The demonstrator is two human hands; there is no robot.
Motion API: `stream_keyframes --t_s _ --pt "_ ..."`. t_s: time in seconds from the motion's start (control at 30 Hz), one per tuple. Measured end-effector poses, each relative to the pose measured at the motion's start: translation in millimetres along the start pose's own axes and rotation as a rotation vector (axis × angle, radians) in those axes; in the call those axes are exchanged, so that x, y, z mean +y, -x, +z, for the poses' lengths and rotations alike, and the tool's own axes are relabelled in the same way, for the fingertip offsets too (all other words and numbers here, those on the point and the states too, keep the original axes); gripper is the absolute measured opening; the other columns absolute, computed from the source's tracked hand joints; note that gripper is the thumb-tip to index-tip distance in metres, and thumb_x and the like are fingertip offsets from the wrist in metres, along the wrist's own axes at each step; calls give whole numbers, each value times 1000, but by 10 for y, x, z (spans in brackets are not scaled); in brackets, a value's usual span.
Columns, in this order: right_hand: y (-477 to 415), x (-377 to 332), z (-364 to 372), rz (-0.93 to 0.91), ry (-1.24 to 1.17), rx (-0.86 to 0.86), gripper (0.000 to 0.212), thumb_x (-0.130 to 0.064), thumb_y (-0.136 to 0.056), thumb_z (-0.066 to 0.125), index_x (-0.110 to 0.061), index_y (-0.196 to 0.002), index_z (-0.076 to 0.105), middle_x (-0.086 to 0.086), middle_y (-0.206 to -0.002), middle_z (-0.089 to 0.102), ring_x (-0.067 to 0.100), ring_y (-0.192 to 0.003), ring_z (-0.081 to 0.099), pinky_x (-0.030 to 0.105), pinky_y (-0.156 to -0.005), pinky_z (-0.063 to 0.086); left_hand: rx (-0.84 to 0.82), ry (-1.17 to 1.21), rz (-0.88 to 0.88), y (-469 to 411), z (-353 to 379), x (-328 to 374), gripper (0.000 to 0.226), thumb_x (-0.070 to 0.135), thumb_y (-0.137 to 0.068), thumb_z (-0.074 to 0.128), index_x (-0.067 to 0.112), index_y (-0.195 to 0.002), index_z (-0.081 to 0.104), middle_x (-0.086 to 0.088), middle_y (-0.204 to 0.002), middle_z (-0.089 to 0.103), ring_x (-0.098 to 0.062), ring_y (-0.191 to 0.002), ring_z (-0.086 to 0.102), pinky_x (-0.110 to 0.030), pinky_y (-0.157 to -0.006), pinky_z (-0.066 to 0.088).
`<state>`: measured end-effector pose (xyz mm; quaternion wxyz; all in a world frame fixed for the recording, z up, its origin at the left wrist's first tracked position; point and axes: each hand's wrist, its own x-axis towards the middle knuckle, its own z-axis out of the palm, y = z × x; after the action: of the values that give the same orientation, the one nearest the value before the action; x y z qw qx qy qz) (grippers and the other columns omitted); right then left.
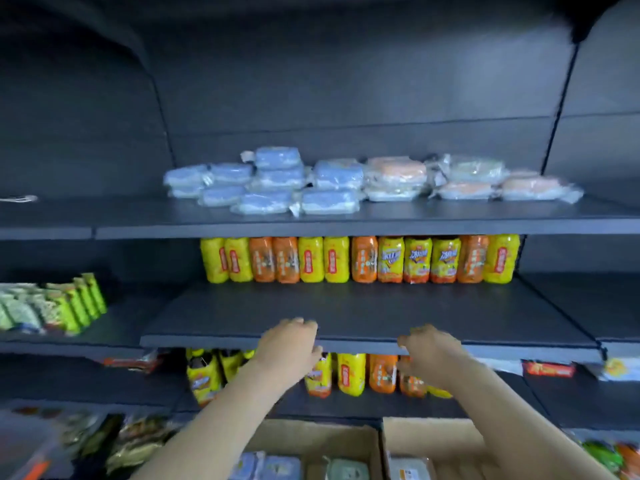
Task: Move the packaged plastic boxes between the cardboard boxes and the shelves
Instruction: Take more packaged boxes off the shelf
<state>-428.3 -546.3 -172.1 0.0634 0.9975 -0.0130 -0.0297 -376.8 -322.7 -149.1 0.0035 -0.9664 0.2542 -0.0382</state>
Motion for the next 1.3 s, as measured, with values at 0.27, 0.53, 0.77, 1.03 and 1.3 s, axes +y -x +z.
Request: stream_keyframes --t_s 0.27,0.53,0.77,1.03,1.3 --pt "207 -1112 -1133 -87 168 138 42 -42 -93 47 -16 -125 56 6 -126 55 25 -119 48 35 -93 44 105 -42 210 718 -1101 -1068 33 37 -97 42 18 -121 52 0 -117 53 -19 -107 53 -35 -84 48" --pt "-118 -1593 -2084 -77 97 307 41 -46 -90 48 -20 -120 56 2 -121 59 22 -113 53 33 -86 47 224 -98 193 554 -1760 -1572 29 34 -98 40 14 -111 56 -4 -110 56 -22 -103 54 -38 -83 48" --pt "-893 -1637 -2283 -61 43 316 41 -44 -90 50 -22 -125 54 2 -122 57 21 -114 51 29 -84 42 254 -57 142 -120 -1889 -2014 27 34 -96 42 14 -109 57 -3 -110 58 -21 -100 54 -37 -81 48" --pt "-2226 -1430 -2409 27 -95 326 40 -46 -93 47 -20 -122 55 1 -122 59 22 -112 53 32 -84 45 239 -94 111 -1186 -1769 -2470 27 32 -97 40 14 -107 56 -3 -111 58 -22 -103 53 -36 -81 47" --pt "-3232 -1425 -2280 202 -316 279 37 -44 -96 44 -10 -82 47 2 -82 50 24 -87 50 30 -66 40 229 -68 48 -2042 -1540 -2987 30 33 -98 39 14 -112 56 -2 -117 57 -21 -107 53 -31 -80 43"
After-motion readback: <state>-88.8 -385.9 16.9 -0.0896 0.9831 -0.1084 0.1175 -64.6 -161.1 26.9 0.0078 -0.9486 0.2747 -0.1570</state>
